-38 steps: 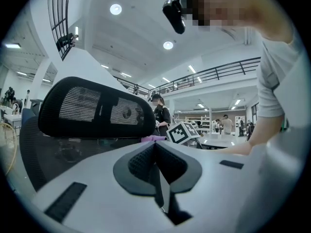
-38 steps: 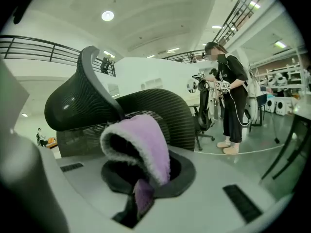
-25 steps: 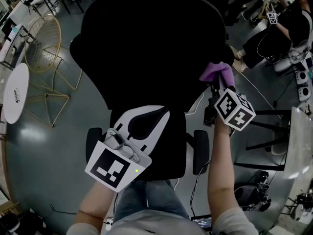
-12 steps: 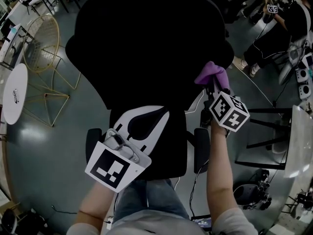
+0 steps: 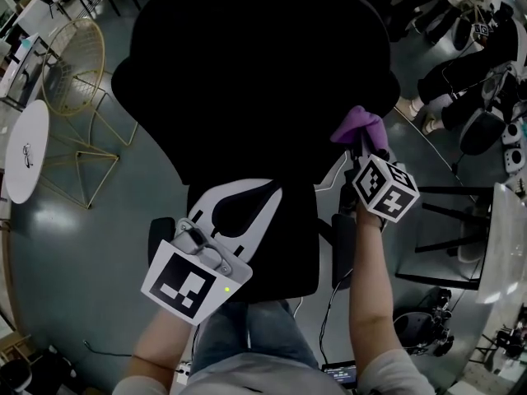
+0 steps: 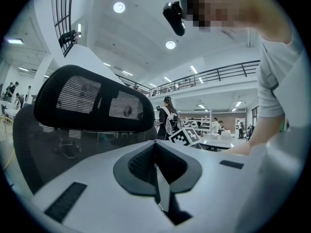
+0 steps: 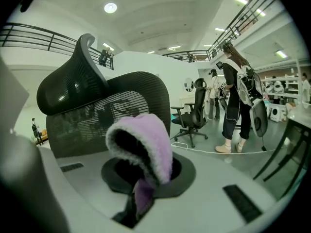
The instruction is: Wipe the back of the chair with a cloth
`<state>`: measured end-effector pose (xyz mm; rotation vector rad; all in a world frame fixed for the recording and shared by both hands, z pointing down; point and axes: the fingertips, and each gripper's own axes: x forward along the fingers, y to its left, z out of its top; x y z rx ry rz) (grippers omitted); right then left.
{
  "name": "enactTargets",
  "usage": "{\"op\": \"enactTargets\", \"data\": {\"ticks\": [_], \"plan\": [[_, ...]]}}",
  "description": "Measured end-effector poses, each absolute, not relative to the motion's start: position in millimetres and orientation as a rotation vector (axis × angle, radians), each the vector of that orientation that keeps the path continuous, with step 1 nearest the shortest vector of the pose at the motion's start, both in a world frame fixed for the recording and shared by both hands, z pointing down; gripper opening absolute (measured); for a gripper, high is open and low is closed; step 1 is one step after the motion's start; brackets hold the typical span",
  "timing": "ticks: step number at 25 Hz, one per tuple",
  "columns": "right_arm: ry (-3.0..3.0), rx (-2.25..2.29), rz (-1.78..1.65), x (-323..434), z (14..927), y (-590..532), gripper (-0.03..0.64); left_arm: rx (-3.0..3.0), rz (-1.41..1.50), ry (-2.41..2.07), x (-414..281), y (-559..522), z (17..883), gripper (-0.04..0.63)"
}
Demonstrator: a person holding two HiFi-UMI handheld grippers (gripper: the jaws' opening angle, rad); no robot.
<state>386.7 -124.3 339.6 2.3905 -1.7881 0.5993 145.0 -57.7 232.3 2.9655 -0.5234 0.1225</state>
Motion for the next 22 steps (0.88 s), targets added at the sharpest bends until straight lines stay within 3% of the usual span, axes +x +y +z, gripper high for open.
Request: {"op": "enactTargets", "data": {"ticks": [10, 22], "plan": [[-1.82, 2.336, 0.518, 361, 334, -148, 0.046, 2.917, 0.103, -0.653, 112, -72, 236, 0.012], [-1.964, 2.166, 0.447, 278, 334, -190, 0.046, 2.869, 0.087, -0.811, 62, -86, 241, 0.012]]}}
